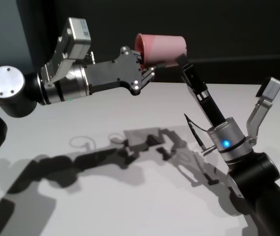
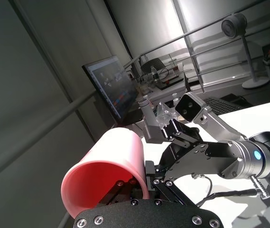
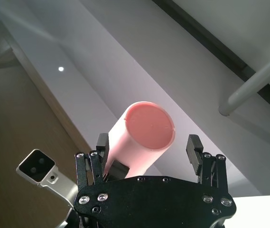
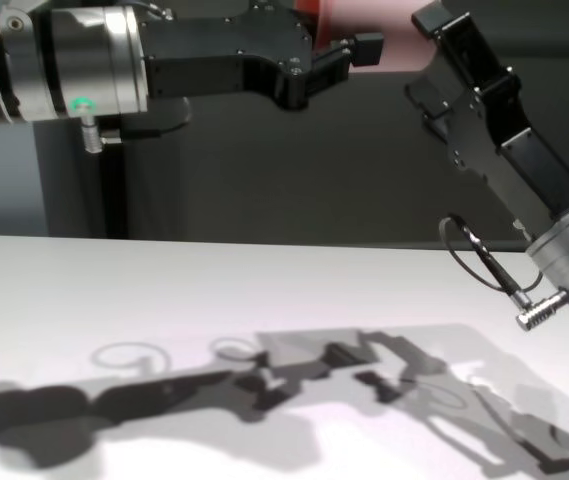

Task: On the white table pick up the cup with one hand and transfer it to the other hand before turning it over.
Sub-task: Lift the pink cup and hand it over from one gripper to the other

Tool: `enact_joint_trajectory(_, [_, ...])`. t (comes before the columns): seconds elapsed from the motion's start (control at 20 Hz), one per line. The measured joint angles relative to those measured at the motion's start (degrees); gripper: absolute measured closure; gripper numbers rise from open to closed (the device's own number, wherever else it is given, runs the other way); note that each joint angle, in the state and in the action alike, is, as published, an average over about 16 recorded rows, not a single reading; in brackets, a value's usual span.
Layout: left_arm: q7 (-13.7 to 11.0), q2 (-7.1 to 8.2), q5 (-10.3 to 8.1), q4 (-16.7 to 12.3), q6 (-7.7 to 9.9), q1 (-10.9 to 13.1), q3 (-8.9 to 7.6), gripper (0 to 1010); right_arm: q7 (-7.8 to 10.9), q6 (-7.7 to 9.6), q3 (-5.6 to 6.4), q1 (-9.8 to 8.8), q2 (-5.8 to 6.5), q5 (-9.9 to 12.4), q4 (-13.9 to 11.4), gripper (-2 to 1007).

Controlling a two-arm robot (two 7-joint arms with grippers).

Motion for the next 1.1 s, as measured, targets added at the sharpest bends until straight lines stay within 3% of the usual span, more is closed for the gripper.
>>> enact_joint_trajectory(0.65, [0.0,0.0,0.0,0.0,0.0,0.0,0.0,973,5.29,1.53,-1.12,2.5,-0.46,3.5,4.4,3])
enact_joint_trajectory(0.8, [0.0,0.0,0.0,0.0,0.0,0.0,0.0,973,5.34,1.51,-1.3,2.78,-0.5,4.1,4.8,3])
enact_joint_trajectory(1.1, [0.0,0.01,0.0,0.0,0.0,0.0,0.0,973,3.58,0.82,-1.64,2.85,-0.51,4.9,4.7,3])
